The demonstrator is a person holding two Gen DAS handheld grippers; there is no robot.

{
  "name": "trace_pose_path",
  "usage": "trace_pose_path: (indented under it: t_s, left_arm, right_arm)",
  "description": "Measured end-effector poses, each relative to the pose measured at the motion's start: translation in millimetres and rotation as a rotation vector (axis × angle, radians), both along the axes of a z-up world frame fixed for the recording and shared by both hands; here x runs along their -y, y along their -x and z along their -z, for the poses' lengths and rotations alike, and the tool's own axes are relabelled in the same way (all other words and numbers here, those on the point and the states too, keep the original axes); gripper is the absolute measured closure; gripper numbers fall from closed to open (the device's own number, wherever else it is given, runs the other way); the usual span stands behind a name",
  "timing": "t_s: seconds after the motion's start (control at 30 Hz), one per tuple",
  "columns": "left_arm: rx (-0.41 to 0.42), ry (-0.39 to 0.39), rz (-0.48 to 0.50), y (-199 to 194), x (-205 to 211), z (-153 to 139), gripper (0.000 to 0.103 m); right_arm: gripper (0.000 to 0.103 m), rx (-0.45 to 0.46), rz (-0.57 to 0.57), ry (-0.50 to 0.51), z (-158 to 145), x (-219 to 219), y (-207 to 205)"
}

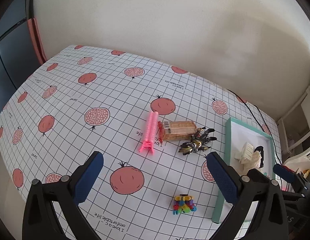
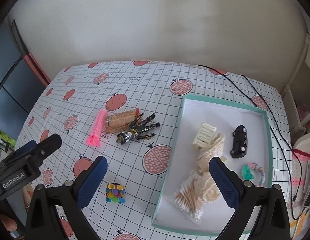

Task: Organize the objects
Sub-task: 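Withdraw both tools toward the colorful block toy and pink hair roller, then grasp the colorful block toy with the right tool while the left tool approaches the pink roller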

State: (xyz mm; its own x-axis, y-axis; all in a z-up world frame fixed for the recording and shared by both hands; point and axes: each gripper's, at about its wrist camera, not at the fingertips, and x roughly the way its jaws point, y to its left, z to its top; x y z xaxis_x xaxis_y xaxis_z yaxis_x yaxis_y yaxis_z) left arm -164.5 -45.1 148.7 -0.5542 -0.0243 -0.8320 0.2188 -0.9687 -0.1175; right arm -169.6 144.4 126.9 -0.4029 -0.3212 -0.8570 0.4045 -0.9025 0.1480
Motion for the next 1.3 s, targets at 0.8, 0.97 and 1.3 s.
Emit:
trace_pose_path:
  t_s: [0.8, 0.97, 1.3]
  left_arm:
    - [0.182, -0.027, -0.044, 9, 43, 54, 0.000]
    - [0.192, -0.026, -0.037, 10, 41, 58, 0.000]
    - [0.264, -0.037, -0.047, 16, 42, 87, 0.000]
  right_arm:
    - [0.006, 0.185, -0.221, -0.225, 91, 84, -31]
    - [0.011, 0.200, -0.225, -0.248, 99, 84, -33]
    - [0.022, 0.226, -0.256, -0.276, 109, 88, -40]
